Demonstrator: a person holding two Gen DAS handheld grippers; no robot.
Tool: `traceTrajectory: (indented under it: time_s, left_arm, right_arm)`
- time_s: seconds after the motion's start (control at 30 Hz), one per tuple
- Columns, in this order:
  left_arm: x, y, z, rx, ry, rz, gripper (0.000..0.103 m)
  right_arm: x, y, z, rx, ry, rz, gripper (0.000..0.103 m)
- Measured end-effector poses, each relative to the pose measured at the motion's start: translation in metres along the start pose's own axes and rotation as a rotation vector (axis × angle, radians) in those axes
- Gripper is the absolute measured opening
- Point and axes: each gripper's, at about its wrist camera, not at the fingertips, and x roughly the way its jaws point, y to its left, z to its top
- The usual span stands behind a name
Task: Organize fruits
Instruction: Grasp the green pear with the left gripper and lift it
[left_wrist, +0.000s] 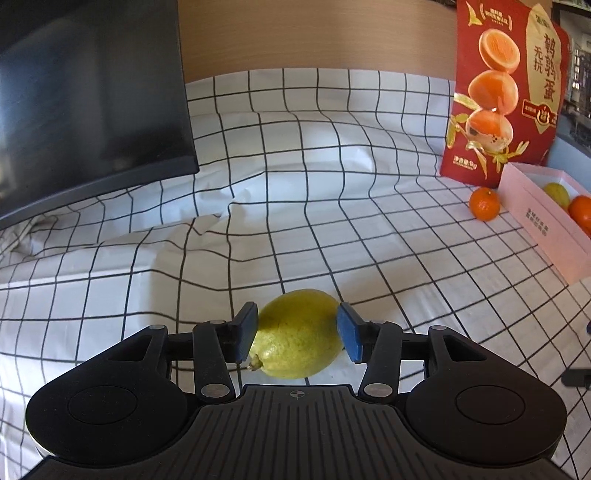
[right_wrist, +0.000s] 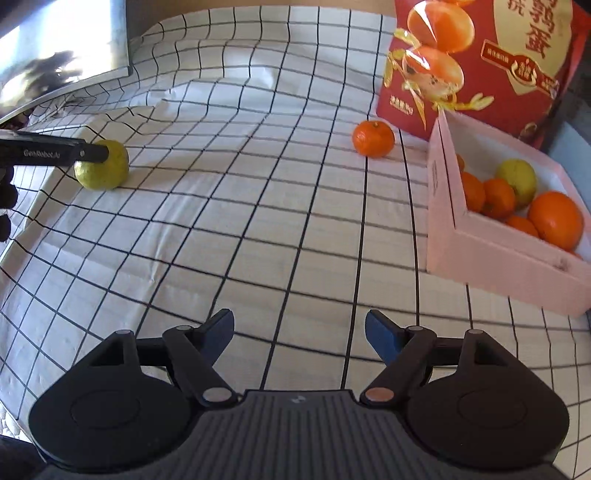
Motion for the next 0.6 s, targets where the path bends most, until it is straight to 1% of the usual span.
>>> traceTrajectory:
  time_s: [0.1, 0.17, 0.23, 0.3, 0.37, 0.43, 0.5, 0.6]
  left_arm:
    - [0.005, 0.009, 0.005, -0.036, 0.010, -0.033, 0.053]
    - [0.007, 0.016, 0.010, -0.047, 0.040, -0.061, 0.053]
    - [0.006, 0.020, 0.012, -0.036, 0.070, -0.087, 0.053]
    - [0.005, 0.021, 0.012, -0.003, 0.089, -0.107, 0.053]
    - [0.004, 0.019, 0.009, 0.039, 0.109, -0.112, 0.057]
    - [0.004, 0.016, 0.006, 0.079, 0.129, -0.107, 0.065]
    - [0.005, 0.015, 0.004, 0.092, 0.133, -0.107, 0.069]
    - [0.006, 0.013, 0.004, 0.084, 0.122, -0.096, 0.070]
  right_arm:
    - [0.001, 0.000, -0.003, 0.010, 0.005, -0.004, 0.079]
    - [-0.001, -0.002, -0.004, 0.030, 0.002, -0.003, 0.079]
    - [-0.002, -0.004, -0.004, 0.044, -0.003, 0.001, 0.079]
    - [-0.005, -0.005, -0.006, 0.051, -0.008, 0.000, 0.079]
    - [-0.008, -0.008, -0.009, 0.063, -0.012, -0.004, 0.079]
    - [-0.009, -0.011, -0.012, 0.078, -0.014, -0.010, 0.079]
    - [-0.010, -0.015, -0.016, 0.096, -0.010, -0.014, 0.079]
    - [-0.011, -0.019, -0.020, 0.120, -0.003, -0.017, 0.079]
